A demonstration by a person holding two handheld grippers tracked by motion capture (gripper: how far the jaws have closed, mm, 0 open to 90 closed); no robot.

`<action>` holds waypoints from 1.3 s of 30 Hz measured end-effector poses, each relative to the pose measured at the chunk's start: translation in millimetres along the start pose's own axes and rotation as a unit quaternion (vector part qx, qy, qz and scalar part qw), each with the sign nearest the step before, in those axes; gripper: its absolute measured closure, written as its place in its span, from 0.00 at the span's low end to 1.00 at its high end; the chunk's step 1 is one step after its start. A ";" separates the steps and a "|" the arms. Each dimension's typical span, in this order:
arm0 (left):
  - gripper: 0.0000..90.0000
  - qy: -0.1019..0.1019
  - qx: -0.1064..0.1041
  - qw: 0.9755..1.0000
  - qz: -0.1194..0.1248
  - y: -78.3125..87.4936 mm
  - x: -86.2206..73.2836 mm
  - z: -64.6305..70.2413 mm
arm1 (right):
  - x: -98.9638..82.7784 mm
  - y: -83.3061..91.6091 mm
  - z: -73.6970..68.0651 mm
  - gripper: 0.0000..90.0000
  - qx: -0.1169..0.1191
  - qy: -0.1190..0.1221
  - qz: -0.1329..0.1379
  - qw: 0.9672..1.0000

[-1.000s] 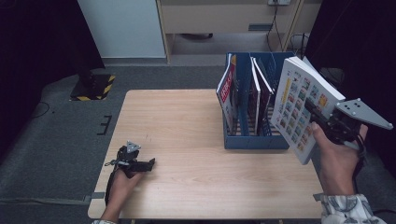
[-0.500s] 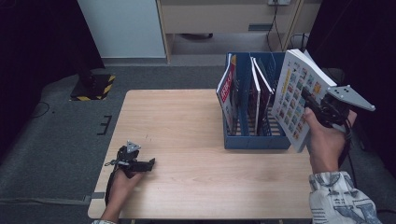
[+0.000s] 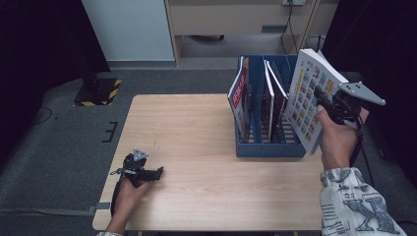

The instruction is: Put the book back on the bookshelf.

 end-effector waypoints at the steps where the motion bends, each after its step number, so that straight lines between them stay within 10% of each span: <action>1: 0.00 0.000 0.000 1.000 0.000 0.0 0.0 0.0 | -0.1 -4.2 0.0 0.82 0.001 -0.003 -0.001 1.000; 39: 0.00 0.001 0.001 1.000 0.000 0.0 -0.1 0.2 | -2.2 -54.9 -10.4 0.82 -0.012 -0.014 -0.014 1.000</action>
Point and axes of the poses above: each handheld gripper's, and its own axes: y roughly backward along the jaws, x roughly out of its top, z roughly to its right, the point moved 2 cm from there along -y, roughly forward along the jaws, and after that the axes turned 14 degrees about -x, right-handed, at the moved point
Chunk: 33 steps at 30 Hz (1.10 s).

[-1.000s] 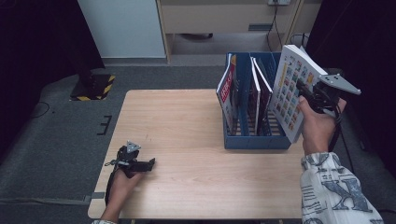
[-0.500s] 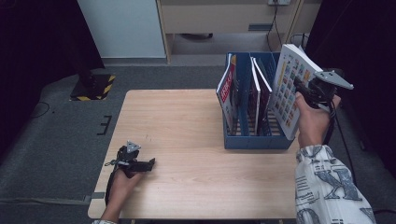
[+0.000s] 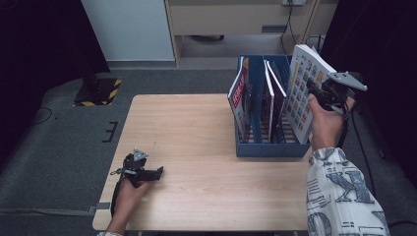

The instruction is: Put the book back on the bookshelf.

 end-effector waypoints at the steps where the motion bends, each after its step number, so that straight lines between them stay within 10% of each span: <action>1: 0.00 0.000 0.000 1.000 0.000 0.0 0.0 0.0 | 0.0 0.0 0.0 0.82 0.000 0.000 0.000 1.000; 33: 0.00 0.002 0.002 1.000 0.001 0.0 -0.2 0.5 | -28.0 -38.9 -8.3 0.82 0.003 -0.011 0.004 1.000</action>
Point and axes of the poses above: each handheld gripper's, and its own axes: y roughly backward along the jaws, x roughly out of its top, z roughly to its right, the point moved 2 cm from there along -y, roughly forward along the jaws, and after that the axes turned 14 degrees about -x, right-handed, at the moved point
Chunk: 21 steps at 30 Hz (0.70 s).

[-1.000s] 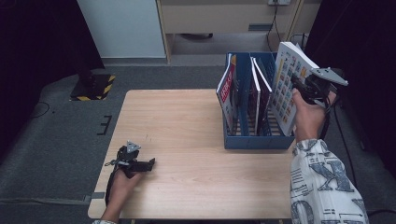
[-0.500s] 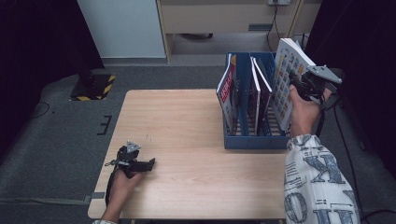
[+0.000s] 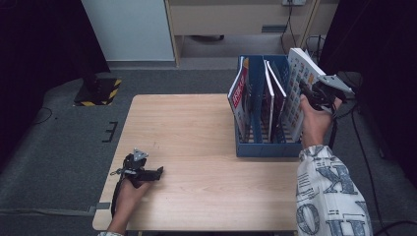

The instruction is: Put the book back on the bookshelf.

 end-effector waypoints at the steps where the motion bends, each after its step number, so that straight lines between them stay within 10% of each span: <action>1: 0.00 0.000 0.000 1.000 0.000 0.0 0.0 0.1 | -2.5 -0.6 0.8 0.82 0.000 -0.002 -0.002 1.000; 21: 0.00 0.001 0.001 1.000 0.000 -0.2 0.1 0.1 | -22.1 -10.5 -7.4 0.82 -0.005 -0.006 -0.016 1.000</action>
Point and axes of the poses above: each handheld gripper's, and its own axes: y roughly backward along the jaws, x roughly out of its top, z roughly to its right, the point moved 2 cm from there along -y, roughly forward along the jaws, and after that the axes turned 14 degrees about -x, right-handed, at the moved point
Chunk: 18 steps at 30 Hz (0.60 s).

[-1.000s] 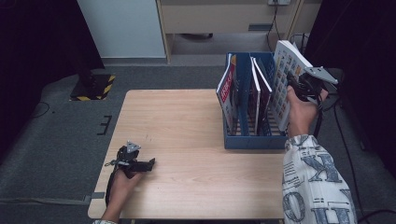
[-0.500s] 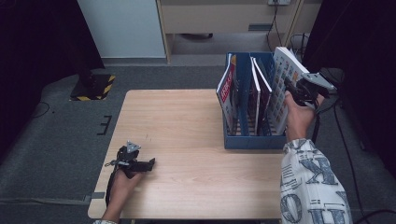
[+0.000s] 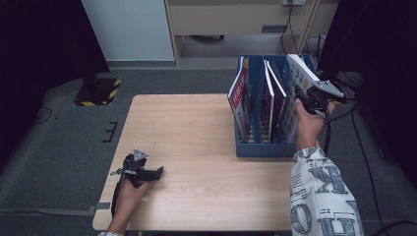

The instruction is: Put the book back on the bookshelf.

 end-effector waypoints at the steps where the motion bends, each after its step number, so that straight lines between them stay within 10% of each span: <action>1: 0.00 0.000 0.000 1.000 0.000 0.0 0.0 0.0 | -0.9 -0.6 0.3 0.82 -0.004 0.001 -0.001 1.000; 18: 0.00 0.000 0.000 1.000 0.000 0.0 0.0 0.0 | -16.8 -3.5 -1.1 0.82 -0.001 0.006 -0.014 1.000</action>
Point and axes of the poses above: each handheld gripper's, and its own axes: y roughly backward along the jaws, x roughly out of its top, z roughly to its right, the point moved 2 cm from there along -y, roughly forward along the jaws, and after that the axes turned 14 degrees about -x, right-handed, at the moved point
